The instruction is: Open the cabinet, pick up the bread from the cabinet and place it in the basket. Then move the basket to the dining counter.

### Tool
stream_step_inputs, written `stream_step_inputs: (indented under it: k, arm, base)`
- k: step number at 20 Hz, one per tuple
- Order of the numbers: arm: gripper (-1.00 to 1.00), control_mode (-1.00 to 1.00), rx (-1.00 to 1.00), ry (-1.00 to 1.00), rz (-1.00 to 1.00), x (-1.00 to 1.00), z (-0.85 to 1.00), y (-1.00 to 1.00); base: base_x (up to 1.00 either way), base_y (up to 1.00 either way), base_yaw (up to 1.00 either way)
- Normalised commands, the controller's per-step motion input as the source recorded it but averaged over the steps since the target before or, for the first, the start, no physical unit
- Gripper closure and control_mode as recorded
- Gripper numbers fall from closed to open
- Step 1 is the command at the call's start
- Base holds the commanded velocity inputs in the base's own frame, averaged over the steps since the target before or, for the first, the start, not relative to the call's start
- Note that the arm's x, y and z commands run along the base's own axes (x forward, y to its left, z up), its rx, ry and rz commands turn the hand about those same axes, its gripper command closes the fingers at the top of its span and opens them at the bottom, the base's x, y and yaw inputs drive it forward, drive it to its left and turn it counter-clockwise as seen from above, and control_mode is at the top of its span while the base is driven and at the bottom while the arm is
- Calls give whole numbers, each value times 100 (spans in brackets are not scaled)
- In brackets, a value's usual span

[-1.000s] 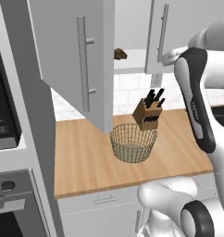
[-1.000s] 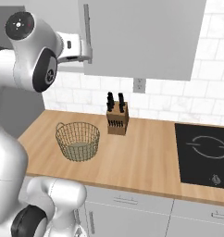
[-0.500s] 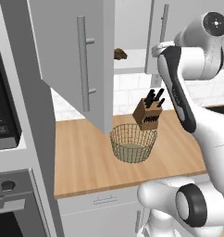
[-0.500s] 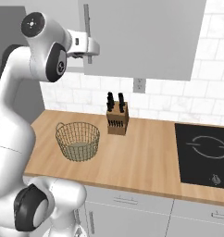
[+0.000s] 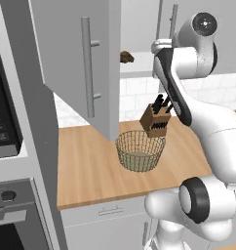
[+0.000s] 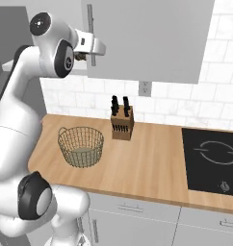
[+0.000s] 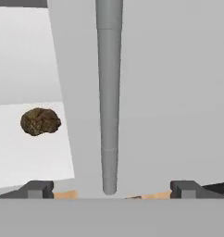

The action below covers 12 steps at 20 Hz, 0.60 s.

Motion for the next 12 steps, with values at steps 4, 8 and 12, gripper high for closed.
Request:
stream_step_inputs:
  k: [4,8,12]
  arm:
    - [-100,-100,8,-4,0,37,0,-9]
    - [-100,-100,5,-4,0,33,0,-4]
    - [-100,-100,4,-3,1,31,-1,0]
  base:
    - [0,0,0]
    - [0,0,0]
    - [0,0,0]
